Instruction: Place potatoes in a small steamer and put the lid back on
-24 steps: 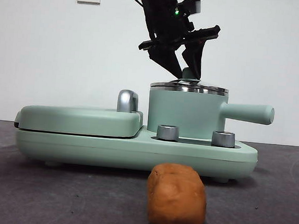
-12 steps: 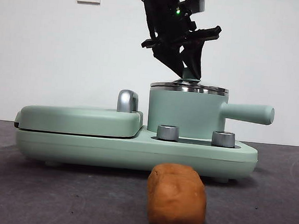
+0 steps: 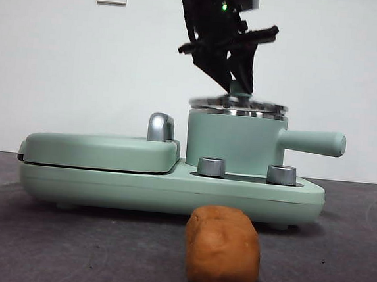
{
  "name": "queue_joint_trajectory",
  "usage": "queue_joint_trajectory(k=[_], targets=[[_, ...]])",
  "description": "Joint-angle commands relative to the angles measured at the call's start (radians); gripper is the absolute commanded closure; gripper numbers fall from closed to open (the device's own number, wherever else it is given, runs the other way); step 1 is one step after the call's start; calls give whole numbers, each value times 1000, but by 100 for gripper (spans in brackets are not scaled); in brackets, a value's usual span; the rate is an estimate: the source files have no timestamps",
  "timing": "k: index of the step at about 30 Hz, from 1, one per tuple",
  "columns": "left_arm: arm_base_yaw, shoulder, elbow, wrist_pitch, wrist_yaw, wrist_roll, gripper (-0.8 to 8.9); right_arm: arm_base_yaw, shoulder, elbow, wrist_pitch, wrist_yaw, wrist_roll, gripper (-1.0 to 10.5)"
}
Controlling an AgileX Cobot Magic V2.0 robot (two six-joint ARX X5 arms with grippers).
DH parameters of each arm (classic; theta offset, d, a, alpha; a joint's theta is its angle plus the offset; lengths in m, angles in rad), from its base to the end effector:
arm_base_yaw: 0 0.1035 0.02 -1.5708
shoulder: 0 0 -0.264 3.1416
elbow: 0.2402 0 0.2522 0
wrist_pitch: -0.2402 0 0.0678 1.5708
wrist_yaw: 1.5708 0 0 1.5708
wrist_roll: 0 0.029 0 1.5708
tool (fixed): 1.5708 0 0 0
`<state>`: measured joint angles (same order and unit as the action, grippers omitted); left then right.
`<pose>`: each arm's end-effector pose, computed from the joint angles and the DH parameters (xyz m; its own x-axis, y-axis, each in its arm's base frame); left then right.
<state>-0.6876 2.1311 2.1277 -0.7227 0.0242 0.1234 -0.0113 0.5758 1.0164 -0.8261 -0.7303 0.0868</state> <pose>0.3688 -0.3038 0.3220 0.5623 -0.4932 -0.6638 0.7067 0.7034 0.0761 0.0776 0.0185 0.3724 0.6978 0.6592 -0.2801 -0.5748 0.7487 0.3302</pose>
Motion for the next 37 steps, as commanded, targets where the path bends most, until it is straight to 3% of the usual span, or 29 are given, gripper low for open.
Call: queue_joint_trajectory(k=[1, 10, 15, 20, 28, 32, 37], targets=[[-6, -2, 65, 15, -4, 3, 802, 2, 5, 18, 6, -2, 14, 419], [24, -88, 78, -63, -3, 3, 802, 7, 53, 18, -119, 69, 39, 420], [68, -145, 78, -124, -4, 3, 802, 67, 127, 18, -132, 96, 64, 427], [125, -189, 78, -153, -4, 3, 801, 196, 220, 18, -132, 222, 127, 427], [225, -229, 78, -176, -4, 3, 801, 497, 409, 18, -90, 491, 270, 428], [266, -229, 78, -179, -3, -9, 801, 622, 514, 18, -49, 568, 351, 428], [309, -229, 78, -177, -3, -12, 801, 737, 654, 18, -6, 599, 407, 428]])
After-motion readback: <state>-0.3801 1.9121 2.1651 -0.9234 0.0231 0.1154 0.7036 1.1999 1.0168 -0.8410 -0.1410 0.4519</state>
